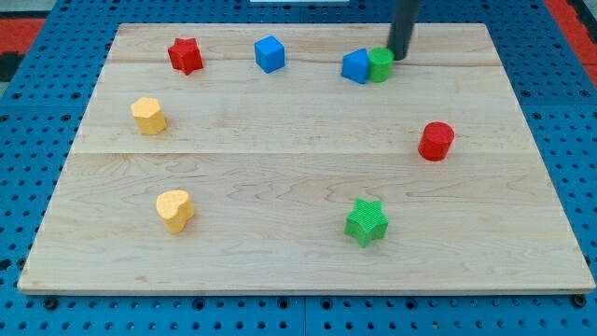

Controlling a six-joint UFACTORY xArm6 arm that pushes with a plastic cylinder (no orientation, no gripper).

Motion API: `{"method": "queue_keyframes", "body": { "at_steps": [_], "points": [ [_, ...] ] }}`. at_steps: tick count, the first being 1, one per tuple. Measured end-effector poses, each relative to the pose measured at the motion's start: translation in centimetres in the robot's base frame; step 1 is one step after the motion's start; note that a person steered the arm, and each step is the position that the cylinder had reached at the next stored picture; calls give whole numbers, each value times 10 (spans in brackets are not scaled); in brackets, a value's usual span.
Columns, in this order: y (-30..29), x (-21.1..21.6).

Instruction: Push the blue triangle below the blue cube

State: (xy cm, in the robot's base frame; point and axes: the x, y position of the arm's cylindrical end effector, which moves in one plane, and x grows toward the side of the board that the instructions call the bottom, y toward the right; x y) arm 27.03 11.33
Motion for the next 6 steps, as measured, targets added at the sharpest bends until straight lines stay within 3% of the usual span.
{"method": "queue_keyframes", "body": {
  "at_steps": [2,3,4,6],
  "points": [
    [-93,40],
    [-59,11],
    [-107,-2],
    [-160,95]
  ]
}}
